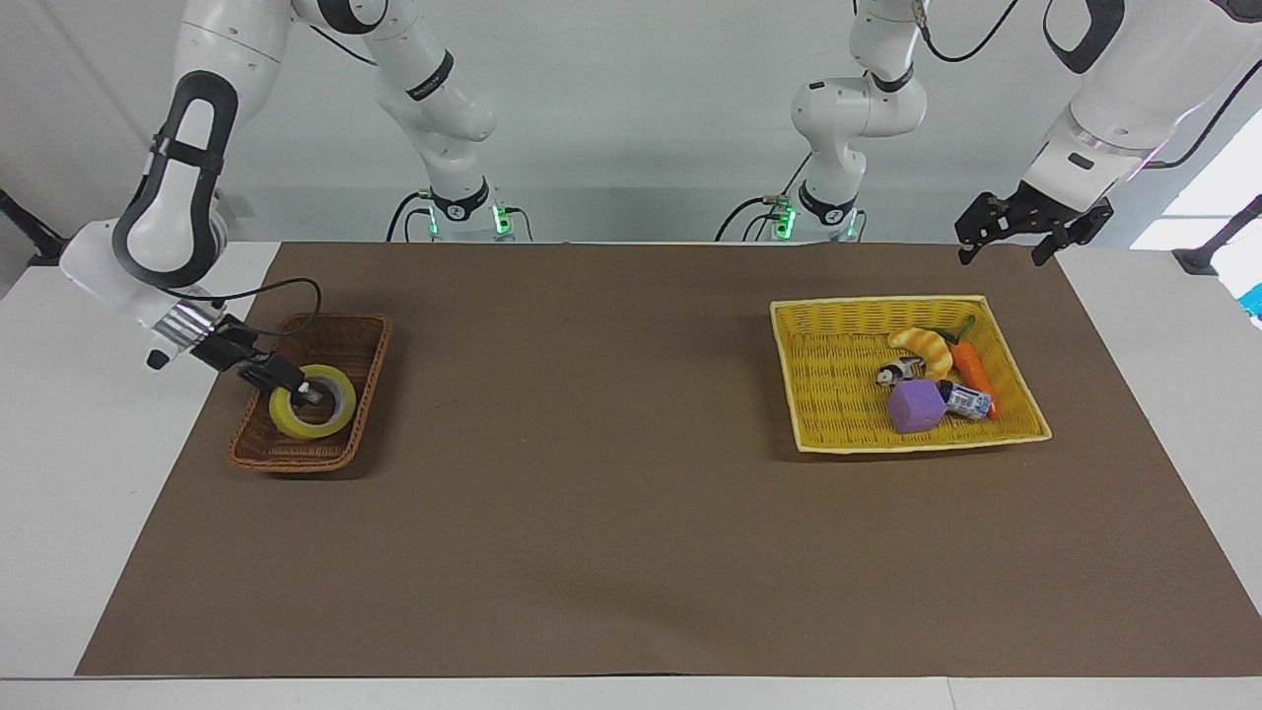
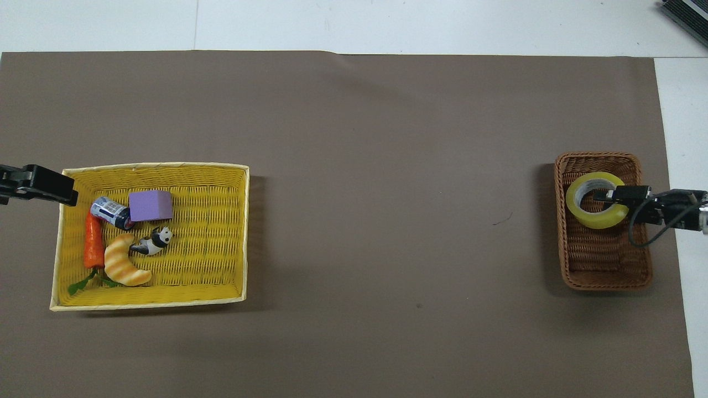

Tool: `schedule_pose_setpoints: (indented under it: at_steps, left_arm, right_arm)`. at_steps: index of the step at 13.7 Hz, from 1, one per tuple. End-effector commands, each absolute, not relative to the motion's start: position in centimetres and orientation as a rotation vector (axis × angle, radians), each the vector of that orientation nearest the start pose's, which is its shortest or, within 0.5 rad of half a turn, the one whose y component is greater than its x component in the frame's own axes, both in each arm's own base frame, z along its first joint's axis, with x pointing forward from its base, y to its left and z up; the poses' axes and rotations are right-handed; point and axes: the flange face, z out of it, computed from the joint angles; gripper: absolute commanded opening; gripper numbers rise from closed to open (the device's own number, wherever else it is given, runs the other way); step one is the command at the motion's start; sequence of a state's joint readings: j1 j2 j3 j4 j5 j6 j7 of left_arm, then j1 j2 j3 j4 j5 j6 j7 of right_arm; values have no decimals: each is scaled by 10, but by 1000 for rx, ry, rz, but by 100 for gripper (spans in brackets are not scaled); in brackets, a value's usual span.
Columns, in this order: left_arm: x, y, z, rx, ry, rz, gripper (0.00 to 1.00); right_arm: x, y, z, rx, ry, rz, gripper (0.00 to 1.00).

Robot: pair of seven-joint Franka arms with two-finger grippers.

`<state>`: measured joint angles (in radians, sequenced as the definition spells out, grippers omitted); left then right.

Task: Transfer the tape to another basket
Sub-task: 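Open the right gripper to release the tape in the wicker basket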

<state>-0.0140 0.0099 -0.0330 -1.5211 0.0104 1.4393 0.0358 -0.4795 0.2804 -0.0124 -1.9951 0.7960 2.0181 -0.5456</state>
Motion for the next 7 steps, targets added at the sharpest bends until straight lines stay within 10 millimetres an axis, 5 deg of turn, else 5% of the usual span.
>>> schedule_pose_setpoints:
  at_steps: [1,7]
  left_arm:
    - [542,-20,637,-3116,133,153,100]
    - [542,-20,638,-3116,133,151,100]
  right_arm:
    - [543,-240,340,-2396,444,-191,100]
    - [575,-189,456,-2659,396,-204,100]
